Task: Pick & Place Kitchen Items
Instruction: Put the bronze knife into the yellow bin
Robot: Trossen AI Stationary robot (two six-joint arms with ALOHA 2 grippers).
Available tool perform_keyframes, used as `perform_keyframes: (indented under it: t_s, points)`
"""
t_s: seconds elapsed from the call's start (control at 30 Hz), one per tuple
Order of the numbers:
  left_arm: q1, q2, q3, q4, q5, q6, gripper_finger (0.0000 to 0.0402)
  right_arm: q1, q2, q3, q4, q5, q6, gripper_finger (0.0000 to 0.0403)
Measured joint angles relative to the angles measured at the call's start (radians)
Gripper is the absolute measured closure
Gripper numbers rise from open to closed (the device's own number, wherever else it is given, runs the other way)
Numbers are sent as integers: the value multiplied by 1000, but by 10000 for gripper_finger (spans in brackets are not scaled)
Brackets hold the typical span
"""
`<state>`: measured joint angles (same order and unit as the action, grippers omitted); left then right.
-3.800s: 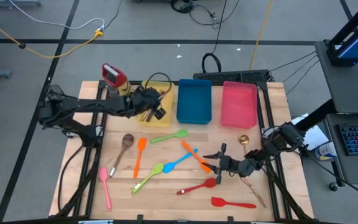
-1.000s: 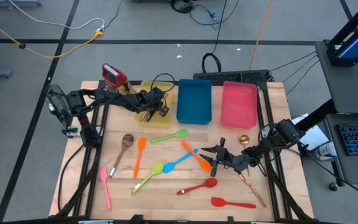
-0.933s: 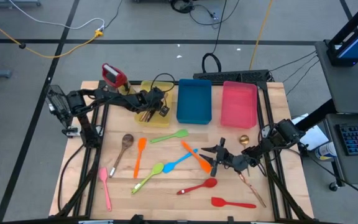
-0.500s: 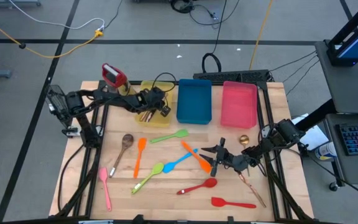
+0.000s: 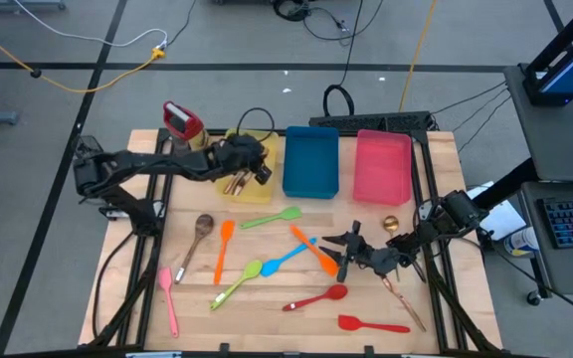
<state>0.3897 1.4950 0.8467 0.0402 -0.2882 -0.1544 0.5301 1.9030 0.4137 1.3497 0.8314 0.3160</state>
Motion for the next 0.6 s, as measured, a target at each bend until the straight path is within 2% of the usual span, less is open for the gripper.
perform_keyframes:
  t_s: [0.07, 0.17, 0.27, 0.6]
  points:
    - [-35, -22, 0, 2, -1, -4, 314, 0, 0, 0, -9, -7, 19, 273]
    - [-96, -65, -1, -17, 0, -4, 314, -1, 0, 6, -13, -77, 18, 273]
    - [-163, -100, 1, -13, -21, 10, 314, 0, 0, 39, -38, -82, 5, 273]
    - [-375, -168, 0, -14, -234, 72, 314, -27, 0, 151, -237, -78, -21, 273]
